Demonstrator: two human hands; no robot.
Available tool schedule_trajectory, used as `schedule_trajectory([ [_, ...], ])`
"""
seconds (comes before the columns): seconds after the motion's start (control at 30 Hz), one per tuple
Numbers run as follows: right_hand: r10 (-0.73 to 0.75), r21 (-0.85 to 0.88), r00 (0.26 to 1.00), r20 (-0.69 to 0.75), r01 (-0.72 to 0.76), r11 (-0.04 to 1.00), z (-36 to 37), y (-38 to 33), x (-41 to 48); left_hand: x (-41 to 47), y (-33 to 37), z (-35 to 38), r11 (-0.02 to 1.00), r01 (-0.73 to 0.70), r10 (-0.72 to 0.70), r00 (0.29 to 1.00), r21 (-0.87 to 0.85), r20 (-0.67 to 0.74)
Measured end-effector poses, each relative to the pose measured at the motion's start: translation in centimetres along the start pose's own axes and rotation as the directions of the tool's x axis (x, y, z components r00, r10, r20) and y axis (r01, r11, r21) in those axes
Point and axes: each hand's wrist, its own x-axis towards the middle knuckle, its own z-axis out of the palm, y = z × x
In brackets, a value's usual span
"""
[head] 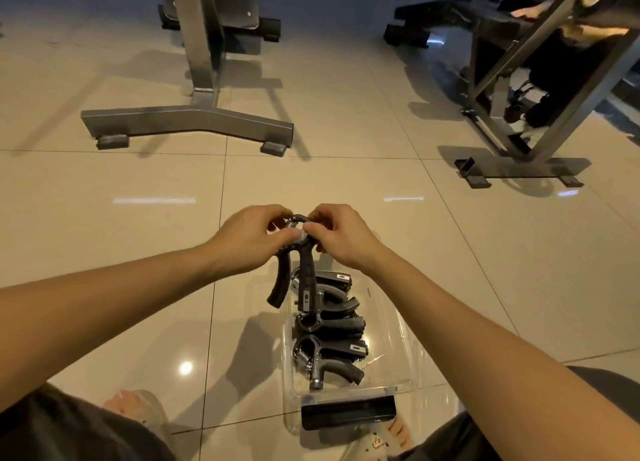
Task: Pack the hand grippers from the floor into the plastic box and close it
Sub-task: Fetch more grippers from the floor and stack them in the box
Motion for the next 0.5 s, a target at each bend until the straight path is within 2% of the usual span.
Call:
schedule_trajectory([
  [0.07, -0.02, 0.073, 0.999, 0.04, 0.017, 0.997, -0.1, -0.2, -0.1, 0.0, 0.0, 0.0, 0.994, 0.035, -0.028, 0.997, -0.108, 0.066],
  [0.13, -0.054, 0.097, 0.996, 0.071, 0.047, 0.994, -0.3, -0.4, -0.3, 0.3, -0.1, -0.3, 0.984, 0.055, -0.044, 0.997, -0.167, 0.07],
  [0.27, -0.043, 0.11, 0.998, -0.041, 0.047, 0.993, 0.0, 0.0, -0.1, 1.3, -0.1, -0.4, 0.961, 0.129, -0.124, 0.992, -0.244, 0.037],
  [0.33, -0.032, 0.006, 0.997, -0.068, 0.032, 0.999, -0.1, 0.5, -0.4, 1.8, -0.1, 0.1, 0.934, 0.185, -0.193, 0.981, -0.306, 0.003],
  [0.4, -0.028, -0.139, 1.0, -0.012, 0.026, 0.99, -0.4, 1.2, -0.9, 2.2, -0.3, 0.6, 0.886, 0.247, -0.271, 0.963, -0.392, -0.005],
  [0.5, -0.077, -0.431, 0.996, 0.048, 0.09, 0.898, -0.5, 2.6, -1.5, 3.0, -0.6, 1.4, 0.776, 0.337, -0.377, 0.926, -0.532, 0.037],
])
